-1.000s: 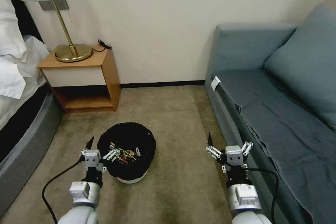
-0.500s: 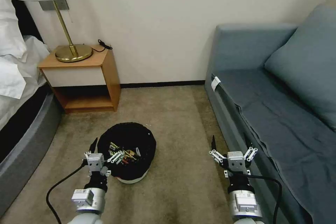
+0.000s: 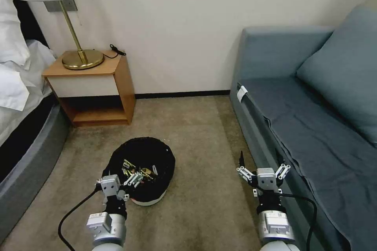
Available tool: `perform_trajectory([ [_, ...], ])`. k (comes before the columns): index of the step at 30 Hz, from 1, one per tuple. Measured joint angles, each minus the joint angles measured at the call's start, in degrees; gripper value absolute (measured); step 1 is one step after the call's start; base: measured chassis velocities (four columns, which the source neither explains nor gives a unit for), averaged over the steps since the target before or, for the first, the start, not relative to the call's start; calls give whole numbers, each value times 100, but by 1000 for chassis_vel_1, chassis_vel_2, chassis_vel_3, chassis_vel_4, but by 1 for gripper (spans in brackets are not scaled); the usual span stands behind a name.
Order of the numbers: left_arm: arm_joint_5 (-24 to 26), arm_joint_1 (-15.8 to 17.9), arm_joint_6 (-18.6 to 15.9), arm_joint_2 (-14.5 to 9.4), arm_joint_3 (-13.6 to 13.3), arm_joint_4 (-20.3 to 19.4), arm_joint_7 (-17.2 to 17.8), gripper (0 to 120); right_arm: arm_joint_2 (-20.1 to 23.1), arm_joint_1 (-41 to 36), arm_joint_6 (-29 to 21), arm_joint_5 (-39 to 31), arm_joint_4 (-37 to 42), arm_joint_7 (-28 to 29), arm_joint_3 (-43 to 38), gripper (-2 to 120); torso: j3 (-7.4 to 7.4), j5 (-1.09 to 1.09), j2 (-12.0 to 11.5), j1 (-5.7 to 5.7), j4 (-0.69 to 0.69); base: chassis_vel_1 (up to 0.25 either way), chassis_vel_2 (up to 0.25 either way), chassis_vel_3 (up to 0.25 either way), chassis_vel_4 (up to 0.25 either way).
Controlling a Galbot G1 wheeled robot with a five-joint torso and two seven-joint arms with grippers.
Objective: Pick up the trash bin, then pick up the garbage on the floor and place it into the trash bin.
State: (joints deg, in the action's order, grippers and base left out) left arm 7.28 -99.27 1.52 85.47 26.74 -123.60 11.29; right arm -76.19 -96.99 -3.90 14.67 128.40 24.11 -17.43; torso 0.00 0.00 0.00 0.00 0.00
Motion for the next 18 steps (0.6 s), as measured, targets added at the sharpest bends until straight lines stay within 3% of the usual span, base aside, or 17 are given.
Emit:
perform_trajectory([
  [18, -30, 3, 10, -5, -14, 38, -1, 100, 27, 4, 27, 3, -8, -102, -97, 100, 0, 0, 0, 0, 0, 0, 0, 0, 0],
])
